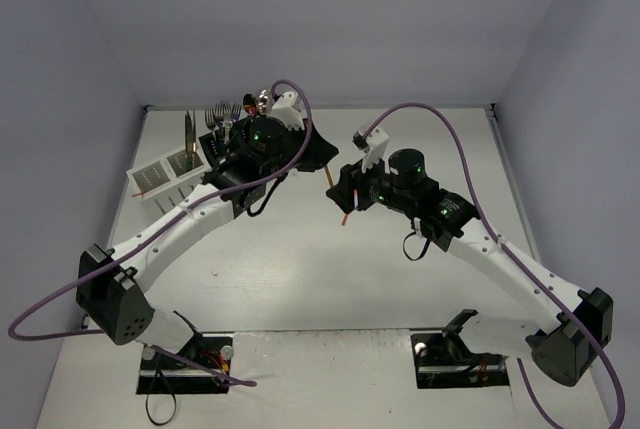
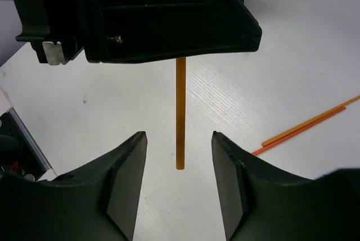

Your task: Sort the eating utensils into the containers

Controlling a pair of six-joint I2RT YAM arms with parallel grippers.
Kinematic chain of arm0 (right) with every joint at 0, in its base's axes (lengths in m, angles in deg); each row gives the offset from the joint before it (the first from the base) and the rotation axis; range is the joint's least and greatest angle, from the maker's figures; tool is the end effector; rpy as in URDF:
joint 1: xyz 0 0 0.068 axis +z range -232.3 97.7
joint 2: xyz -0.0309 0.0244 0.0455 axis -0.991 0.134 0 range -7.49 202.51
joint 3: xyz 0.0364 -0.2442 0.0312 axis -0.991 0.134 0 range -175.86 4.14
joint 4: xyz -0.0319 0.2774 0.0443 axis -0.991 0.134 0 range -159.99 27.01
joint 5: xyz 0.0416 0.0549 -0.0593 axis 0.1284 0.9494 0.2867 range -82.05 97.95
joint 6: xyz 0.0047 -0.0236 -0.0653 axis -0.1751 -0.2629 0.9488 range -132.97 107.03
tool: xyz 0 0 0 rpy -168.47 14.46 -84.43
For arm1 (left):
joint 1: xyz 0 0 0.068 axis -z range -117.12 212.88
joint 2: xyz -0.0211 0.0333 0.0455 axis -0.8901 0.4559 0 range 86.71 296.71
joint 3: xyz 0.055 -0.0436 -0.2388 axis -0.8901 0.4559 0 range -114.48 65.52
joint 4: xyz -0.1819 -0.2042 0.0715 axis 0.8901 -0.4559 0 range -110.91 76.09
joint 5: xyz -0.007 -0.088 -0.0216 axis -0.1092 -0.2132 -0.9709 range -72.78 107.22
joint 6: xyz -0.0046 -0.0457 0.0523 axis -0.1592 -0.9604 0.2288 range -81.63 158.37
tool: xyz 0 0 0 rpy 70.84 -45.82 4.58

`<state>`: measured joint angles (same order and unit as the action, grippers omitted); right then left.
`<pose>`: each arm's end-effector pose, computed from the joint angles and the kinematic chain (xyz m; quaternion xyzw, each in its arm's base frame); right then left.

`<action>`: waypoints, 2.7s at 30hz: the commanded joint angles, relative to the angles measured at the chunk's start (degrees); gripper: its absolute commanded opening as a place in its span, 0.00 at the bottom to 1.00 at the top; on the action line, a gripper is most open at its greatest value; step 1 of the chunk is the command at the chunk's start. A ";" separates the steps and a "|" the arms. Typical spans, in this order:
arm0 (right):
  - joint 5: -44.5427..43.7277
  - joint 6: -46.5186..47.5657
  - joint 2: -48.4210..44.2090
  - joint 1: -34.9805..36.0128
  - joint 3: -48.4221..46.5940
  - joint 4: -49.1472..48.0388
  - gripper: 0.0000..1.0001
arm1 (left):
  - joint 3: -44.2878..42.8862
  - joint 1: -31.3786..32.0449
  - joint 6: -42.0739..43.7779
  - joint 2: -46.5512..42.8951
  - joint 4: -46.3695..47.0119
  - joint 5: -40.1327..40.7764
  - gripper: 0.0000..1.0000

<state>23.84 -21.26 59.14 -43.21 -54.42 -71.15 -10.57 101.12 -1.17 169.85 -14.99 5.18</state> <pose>0.2433 0.2176 0.3394 -0.2852 0.6903 0.3586 0.5600 0.3009 -0.2520 0.3594 0.0602 0.7520 -0.4708 0.4574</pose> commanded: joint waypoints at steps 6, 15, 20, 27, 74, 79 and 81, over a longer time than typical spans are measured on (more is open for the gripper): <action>-4.84 -0.48 -0.43 -1.28 0.05 -3.75 0.91 | -2.36 -9.55 9.39 -8.89 -7.58 12.53 0.00; -5.43 -0.95 -1.29 -4.76 2.47 -2.48 0.95 | 1.18 -36.14 14.15 -15.50 -7.74 16.14 0.00; -4.30 -1.20 -1.50 -7.43 3.63 -2.09 0.96 | 1.47 -46.98 15.79 -10.67 -1.26 16.86 0.00; -3.59 -1.29 -2.83 -9.84 4.96 -1.38 0.96 | 4.93 -51.51 15.38 -4.01 8.91 20.05 0.00; -28.44 -21.31 36.38 -3.55 -6.32 8.14 0.93 | -2.66 -31.51 23.08 -21.80 -34.65 15.17 0.83; -30.10 -22.21 39.03 -3.02 -8.26 9.11 0.81 | -3.88 -29.83 23.49 -20.70 -34.66 15.15 0.83; -30.54 -22.49 40.08 -2.92 -8.65 9.92 0.75 | -3.99 -29.33 23.60 -20.54 -34.65 15.21 0.83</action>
<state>-2.76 -41.80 98.66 -46.32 -59.95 -63.00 -11.87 70.80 21.47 148.88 -50.39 21.13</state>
